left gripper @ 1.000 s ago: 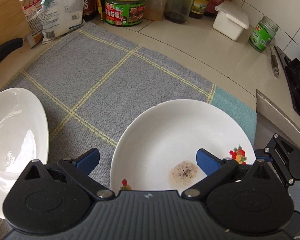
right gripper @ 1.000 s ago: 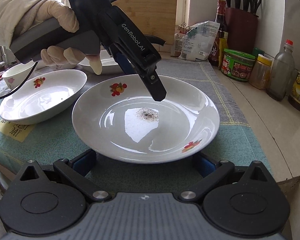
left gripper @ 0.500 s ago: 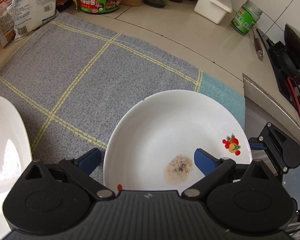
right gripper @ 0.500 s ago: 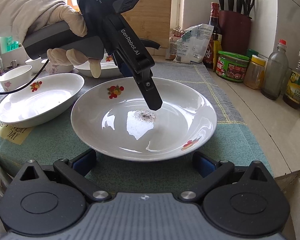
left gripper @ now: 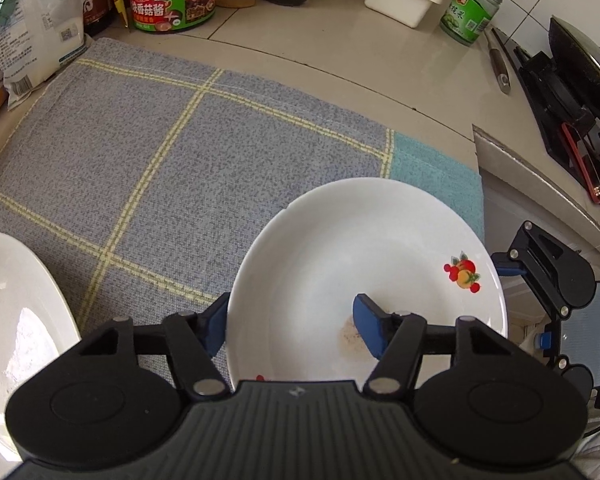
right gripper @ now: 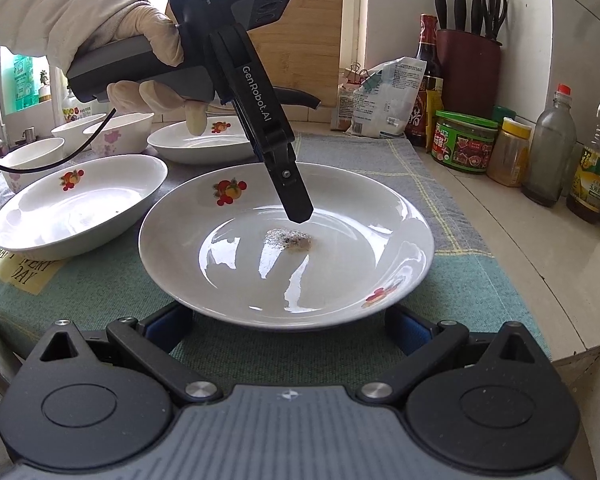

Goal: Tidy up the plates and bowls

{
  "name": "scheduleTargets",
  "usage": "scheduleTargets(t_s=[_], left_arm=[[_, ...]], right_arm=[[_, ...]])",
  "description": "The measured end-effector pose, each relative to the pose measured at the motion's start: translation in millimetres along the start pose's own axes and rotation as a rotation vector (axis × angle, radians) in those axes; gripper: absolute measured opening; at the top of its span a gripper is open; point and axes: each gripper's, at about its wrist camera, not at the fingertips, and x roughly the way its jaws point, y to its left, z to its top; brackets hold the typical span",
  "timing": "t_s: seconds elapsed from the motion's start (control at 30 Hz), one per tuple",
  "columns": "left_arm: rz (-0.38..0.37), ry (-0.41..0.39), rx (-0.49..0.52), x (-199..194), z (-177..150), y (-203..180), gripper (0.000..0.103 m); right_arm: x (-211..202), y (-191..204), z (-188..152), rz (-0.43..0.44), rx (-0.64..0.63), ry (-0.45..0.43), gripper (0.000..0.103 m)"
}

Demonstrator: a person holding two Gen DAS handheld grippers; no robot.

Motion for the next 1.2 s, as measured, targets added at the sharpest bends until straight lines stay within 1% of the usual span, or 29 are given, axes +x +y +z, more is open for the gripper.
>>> scheduleTargets(t_s=[0.27,0.53,0.73,0.87,1.2], left_arm=[[-0.038,0.020,0.012,1.8,6.0,4.6,0.062],[-0.032,0.021,0.037,2.0,5.4,0.3,0.062],[-0.032,0.005,0.063,-2.4,2.4,-5.0,0.061],[-0.039,-0.007,0.064,-6.3,2.8,-5.7,0.061],[-0.036,-0.065,0.061,-20.0,9.4,-4.9,0.061]], right_arm=[[1.5,0.1,2.8,0.014,-0.010,0.016,0.103],[2.6,1.6,8.4,0.008,-0.006,0.048,0.103],[1.8,2.2,9.3,-0.004,-0.006,0.060,0.103],[2.2,0.4,12.1,-0.018,-0.006,0.069,0.103],[1.7,-5.2,25.0,-0.029,-0.029,0.076,0.103]])
